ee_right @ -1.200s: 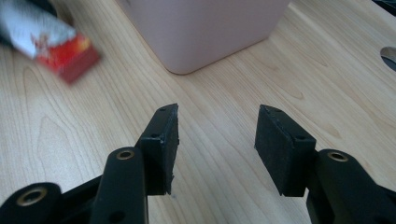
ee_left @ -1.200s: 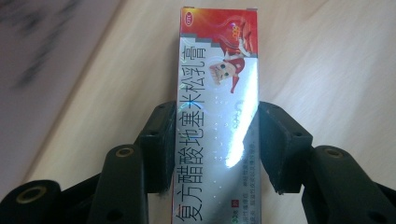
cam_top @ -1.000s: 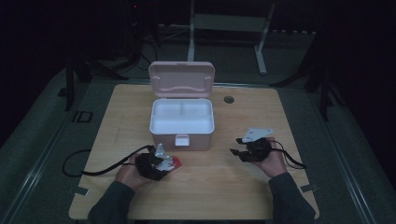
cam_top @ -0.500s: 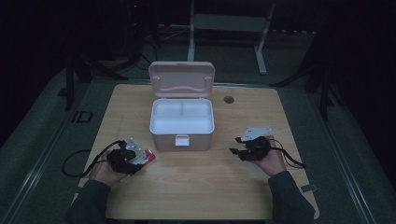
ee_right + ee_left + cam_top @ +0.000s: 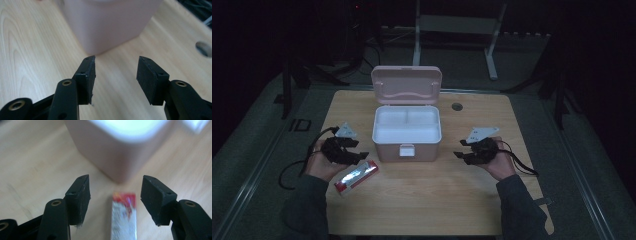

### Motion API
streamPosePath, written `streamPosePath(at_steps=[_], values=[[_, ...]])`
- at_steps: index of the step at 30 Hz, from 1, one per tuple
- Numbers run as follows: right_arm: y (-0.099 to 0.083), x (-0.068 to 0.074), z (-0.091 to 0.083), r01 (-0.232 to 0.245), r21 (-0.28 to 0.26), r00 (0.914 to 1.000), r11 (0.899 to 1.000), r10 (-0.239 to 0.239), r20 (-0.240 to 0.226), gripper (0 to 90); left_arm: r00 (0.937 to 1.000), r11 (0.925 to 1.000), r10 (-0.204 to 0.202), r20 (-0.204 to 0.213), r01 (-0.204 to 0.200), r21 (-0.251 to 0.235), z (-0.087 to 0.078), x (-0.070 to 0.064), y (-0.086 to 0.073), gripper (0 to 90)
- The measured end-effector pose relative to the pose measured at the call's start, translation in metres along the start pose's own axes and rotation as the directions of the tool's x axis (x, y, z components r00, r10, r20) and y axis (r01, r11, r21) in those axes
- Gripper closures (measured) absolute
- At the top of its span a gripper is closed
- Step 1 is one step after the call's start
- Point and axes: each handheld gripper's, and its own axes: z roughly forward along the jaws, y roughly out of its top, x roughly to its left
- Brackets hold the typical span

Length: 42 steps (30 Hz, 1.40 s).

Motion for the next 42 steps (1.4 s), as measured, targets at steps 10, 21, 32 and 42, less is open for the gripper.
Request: streamPosePath(at_steps=[10,21,32,42], values=[[0.052,-0.013,0.007,0.011,-0.05,0.9999,0.999,-0.011,0.003,47.1,1.0,0.9998,0.0,-0.007,0.0,-0.019,0.0,0.015,0.053,39.8],[0.082,-0.031,0.038,-0.054,-0.038,0.9985,0.998,0.053,-0.012,44.9,0.9994,0.9977,-0.031,0.015,0.03,0.06,0.038,0.032,0.065,37.0],[0.08,-0.034,0.047,-0.042,0.007,0.9981,0.999,0.042,-0.045,45.9,0.998,0.997,-0.006,0.063,0.001,0.077,0.058,0.026,0.065,39.7],[0.064,-0.029,0.031,-0.039,0.008,0.9986,0.999,0.039,-0.034,45.6,0.9972,0.9976,0.005,0.074,-0.01,0.068,0.062,0.007,0.068,39.6]])
